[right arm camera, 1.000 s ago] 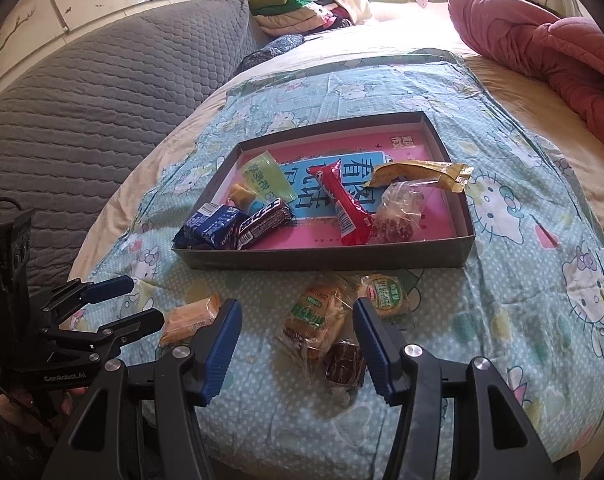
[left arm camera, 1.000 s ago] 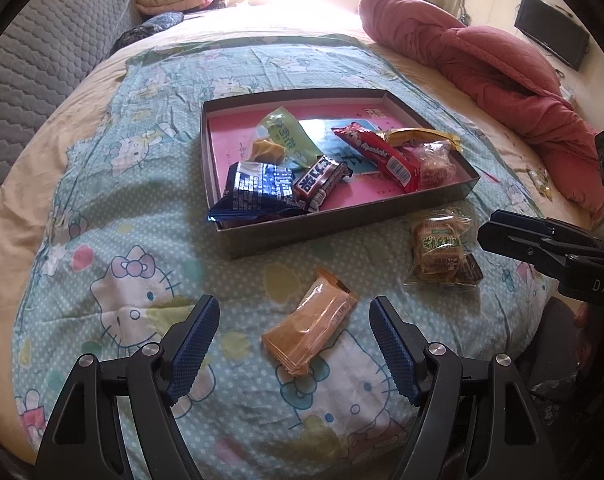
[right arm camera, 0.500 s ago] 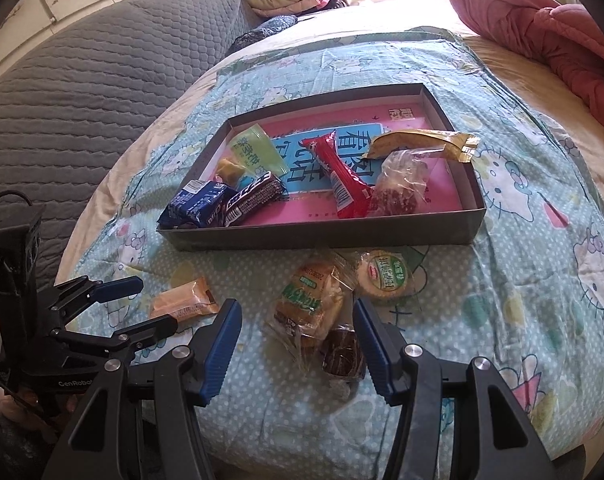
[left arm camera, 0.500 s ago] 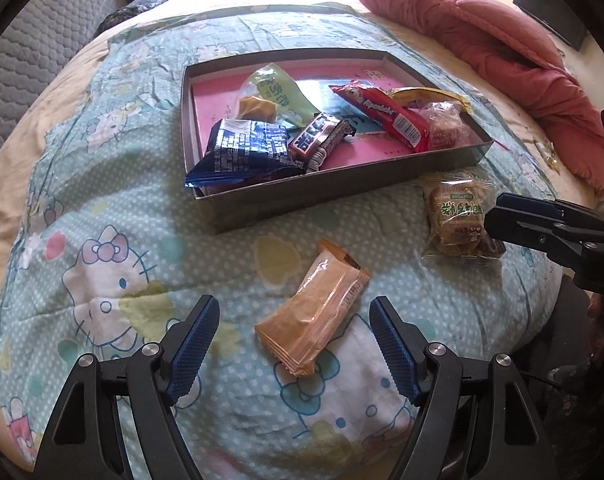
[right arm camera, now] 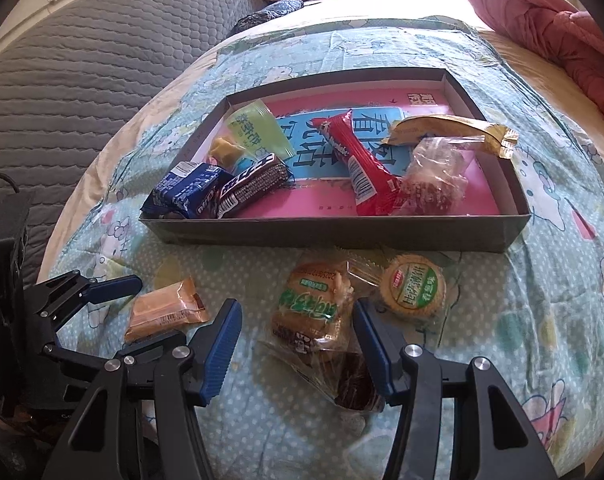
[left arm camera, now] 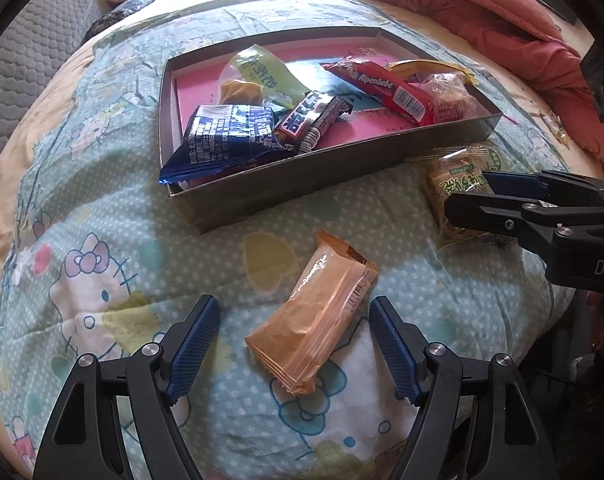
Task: Organize snacks
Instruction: 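Move the left tool over the orange wafer bar while the right tool approaches the bread bun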
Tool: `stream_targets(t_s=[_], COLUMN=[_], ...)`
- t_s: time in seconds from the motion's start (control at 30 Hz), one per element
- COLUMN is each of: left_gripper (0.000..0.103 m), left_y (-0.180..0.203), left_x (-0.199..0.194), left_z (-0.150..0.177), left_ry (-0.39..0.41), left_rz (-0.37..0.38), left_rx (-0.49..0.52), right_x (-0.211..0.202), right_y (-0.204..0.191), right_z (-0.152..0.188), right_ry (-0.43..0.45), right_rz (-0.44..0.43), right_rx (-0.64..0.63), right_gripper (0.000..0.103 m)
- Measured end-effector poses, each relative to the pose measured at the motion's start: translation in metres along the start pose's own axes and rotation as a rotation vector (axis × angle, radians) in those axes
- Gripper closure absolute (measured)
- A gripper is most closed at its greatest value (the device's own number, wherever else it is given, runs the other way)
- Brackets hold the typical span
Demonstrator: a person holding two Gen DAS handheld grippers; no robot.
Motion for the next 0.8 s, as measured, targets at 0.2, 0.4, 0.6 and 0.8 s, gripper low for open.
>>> stream_targets(t_s=[0.2,0.4,0.6,0.8], left_gripper=[0.024,0.025,0.025,0.024], left_y=[0.004,0.008,0.009,0.014], left_x=[0.002,0.004,0.006,0.008], left_z=[-0.004,-0.006,-0.008,-0.012], left_ry=[0.015,0.023,0.03,0.047], left_rz=[-0.009,-0.023,-0.015,-0.013], left_rx=[0.023,0.046,0.038,0.057], right_x=[0.019,0.029,0.03,0.024], right_y=[-0.009,-0.015,-0.019,-0.015], right_z=[-0.003,-0.007,-0.007,-0.008], right_ry=[-0.027,-0.021,-0.008,0.001], right_rz=[0.033,0.041,0.033,0.002], right_rx=[-0.047,-0.092,-0.113,-0.085], right_gripper=[0.051,0.056,0.057,0.057])
Point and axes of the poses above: each gripper's, at about its wrist camera, not at the fingertips, and x roughly the way its jaws point, y to its right, z to its underside, the point moved 10 cm from there along x, roughly the way its jaws point, and after that the axes turned 2 degrees about -z, right-handed, at the moved point
